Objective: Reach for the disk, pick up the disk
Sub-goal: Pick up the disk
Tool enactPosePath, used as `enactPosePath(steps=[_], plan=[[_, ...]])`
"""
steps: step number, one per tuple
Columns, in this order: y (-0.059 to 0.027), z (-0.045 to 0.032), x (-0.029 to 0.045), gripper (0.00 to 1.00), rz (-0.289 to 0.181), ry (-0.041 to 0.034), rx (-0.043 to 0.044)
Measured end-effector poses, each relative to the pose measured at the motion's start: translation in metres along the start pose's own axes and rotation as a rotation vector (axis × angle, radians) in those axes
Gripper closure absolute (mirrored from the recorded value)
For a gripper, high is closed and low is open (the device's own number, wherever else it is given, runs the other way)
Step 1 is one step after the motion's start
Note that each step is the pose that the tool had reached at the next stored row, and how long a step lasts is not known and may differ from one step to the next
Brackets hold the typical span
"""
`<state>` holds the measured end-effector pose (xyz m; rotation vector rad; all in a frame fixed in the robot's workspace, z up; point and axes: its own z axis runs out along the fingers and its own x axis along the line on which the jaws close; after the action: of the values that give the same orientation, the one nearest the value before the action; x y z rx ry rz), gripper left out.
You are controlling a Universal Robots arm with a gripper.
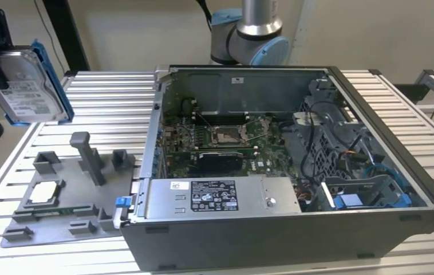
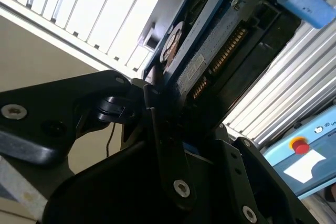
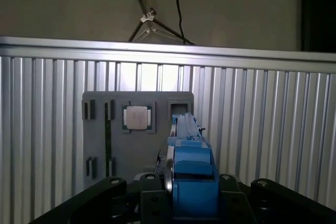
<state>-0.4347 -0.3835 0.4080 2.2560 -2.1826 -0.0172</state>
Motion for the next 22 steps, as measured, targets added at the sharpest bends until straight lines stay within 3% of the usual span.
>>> enactPosePath(steps=[22], plan=[[0.0003,-0.0269,-0.0002,1.0,0.0,0.0001,0.0]])
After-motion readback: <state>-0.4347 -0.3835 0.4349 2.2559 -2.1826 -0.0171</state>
